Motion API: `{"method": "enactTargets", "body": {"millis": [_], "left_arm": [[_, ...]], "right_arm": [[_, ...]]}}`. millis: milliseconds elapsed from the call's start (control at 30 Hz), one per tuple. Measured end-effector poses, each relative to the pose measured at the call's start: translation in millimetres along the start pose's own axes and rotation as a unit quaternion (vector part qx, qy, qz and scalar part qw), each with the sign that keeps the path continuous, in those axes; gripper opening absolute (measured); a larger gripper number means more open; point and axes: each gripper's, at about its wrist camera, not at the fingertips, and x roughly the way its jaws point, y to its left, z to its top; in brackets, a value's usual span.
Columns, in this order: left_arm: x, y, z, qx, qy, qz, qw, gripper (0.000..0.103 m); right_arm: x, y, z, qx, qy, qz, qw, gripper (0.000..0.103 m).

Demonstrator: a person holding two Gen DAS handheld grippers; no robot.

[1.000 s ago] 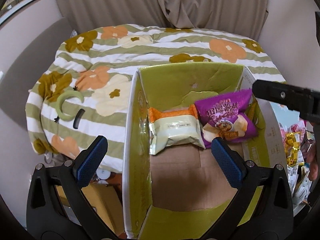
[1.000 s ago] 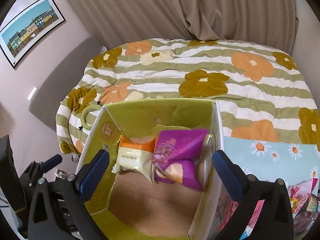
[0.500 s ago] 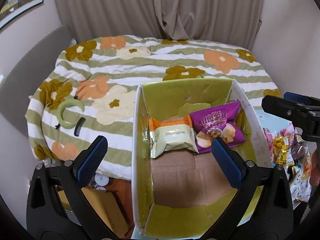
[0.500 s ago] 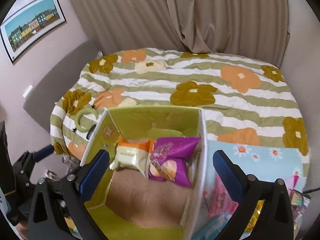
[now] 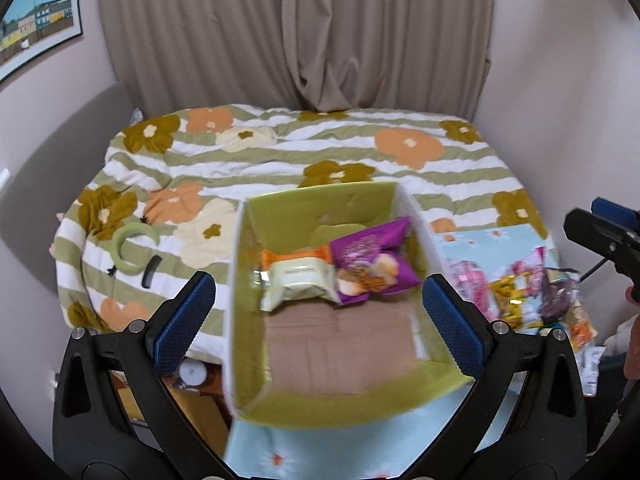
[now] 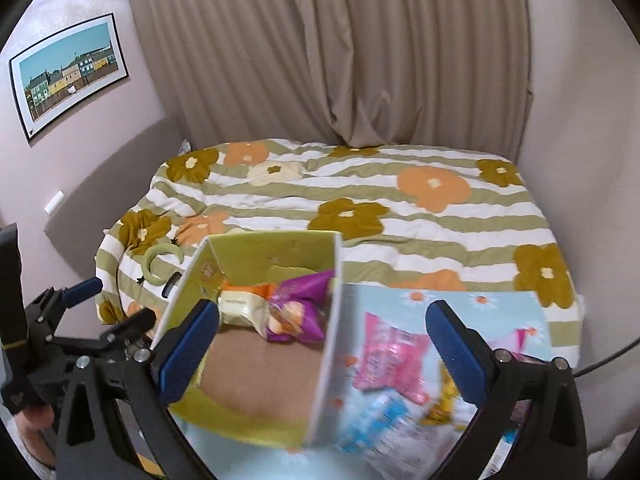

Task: Organize snacks
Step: 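Withdraw both tools from the box back toward the snack tray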

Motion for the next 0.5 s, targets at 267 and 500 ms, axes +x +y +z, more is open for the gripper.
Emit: {"method": "enactTargets", "body": {"millis": [267, 500], "left_arm": [[-26.3, -81.1, -29.9, -0.009, 0.01, -0.048, 0.9988, 0.102], [-33.1, -157.0, -65.2, 0.012, 0.033, -0.075, 0.9966, 0.102]], "right_arm": [[-73.9, -80.9, -45.1, 0.012, -0.005, -0.041, 0.999, 0.103], [-117.4, -144.1, -91.3, 0.048, 0.005, -0.073, 0.996, 0.103]]}}
